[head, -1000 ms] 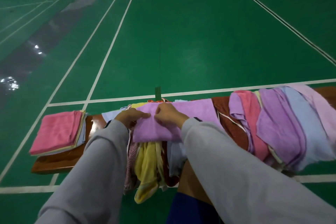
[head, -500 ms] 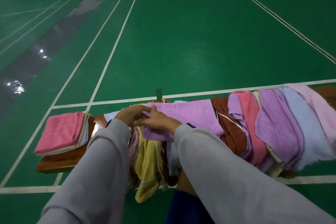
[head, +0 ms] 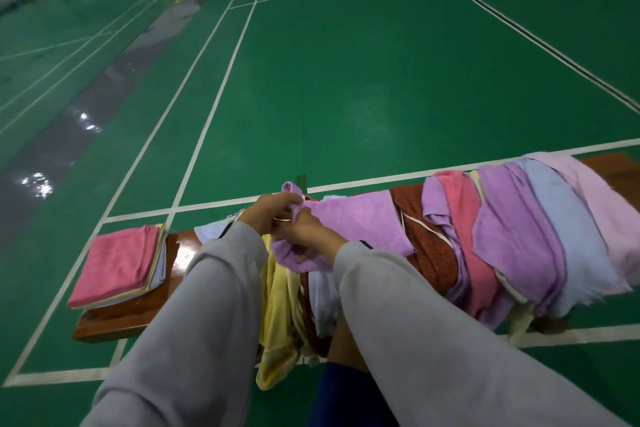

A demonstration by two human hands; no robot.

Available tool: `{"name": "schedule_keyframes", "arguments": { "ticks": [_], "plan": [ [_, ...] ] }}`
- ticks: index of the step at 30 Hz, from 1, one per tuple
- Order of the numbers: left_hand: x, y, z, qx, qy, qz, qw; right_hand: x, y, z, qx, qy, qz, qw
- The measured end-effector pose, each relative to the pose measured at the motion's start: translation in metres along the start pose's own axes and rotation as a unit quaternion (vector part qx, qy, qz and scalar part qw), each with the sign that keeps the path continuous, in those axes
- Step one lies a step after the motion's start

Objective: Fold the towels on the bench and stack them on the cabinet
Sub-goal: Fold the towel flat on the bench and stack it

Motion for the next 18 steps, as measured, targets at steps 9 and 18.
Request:
{"name": "schedule_keyframes", "arguments": {
  "ticks": [9,18],
  "plan": [
    [0.043,0.003,-0.032,0.03,-0.012,-0.018,0.999,-0.074,0.043,-0.028,0.002,-0.131,-0.04,0.99],
    [0.136,-0.008,-0.063,0.121,-0.057,-0.064,0.989,-0.151,0.059,-0.064,0.057,-0.055,-0.104,0.991]
  ]
}}
Point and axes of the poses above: each hand's wrist, its own y-axis away from the middle knuckle, its own x-axis out of the palm, z = x × y, the point moved 6 cm from there along -y, towards the middle knuckle, and after that the axes turned 12 degrees about x, right-handed, at the moved point
